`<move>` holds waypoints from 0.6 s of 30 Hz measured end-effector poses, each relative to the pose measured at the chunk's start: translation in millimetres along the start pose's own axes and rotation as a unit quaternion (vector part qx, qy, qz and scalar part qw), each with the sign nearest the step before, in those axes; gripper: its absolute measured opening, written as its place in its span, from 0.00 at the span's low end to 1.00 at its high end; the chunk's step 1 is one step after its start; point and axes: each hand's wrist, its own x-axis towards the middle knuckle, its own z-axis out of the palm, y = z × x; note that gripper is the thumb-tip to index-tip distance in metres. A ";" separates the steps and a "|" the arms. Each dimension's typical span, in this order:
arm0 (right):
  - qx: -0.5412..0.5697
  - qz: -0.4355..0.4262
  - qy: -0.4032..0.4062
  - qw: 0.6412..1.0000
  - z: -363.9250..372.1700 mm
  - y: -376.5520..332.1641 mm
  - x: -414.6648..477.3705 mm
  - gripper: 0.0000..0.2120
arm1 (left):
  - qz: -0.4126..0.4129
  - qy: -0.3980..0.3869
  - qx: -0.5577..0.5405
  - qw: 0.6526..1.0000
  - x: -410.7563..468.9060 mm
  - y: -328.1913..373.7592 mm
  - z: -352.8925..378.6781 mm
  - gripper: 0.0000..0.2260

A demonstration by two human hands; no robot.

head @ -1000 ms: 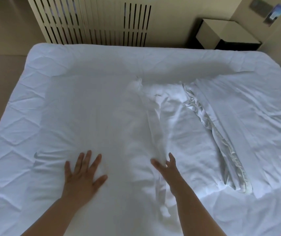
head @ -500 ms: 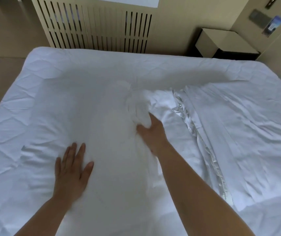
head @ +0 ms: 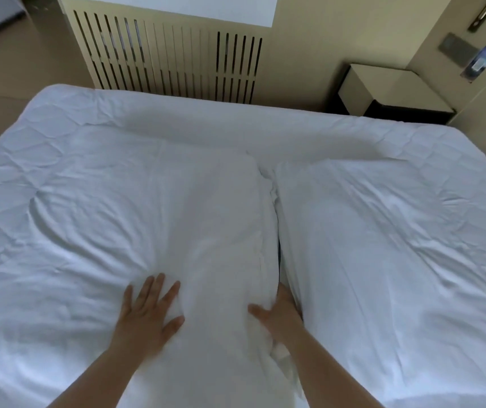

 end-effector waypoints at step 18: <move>-0.440 -0.142 0.069 0.884 7.3 -18.3 24.8 0.35 | -0.035 0.047 -0.015 0.998 -1.0 -37.8 17.5 0.27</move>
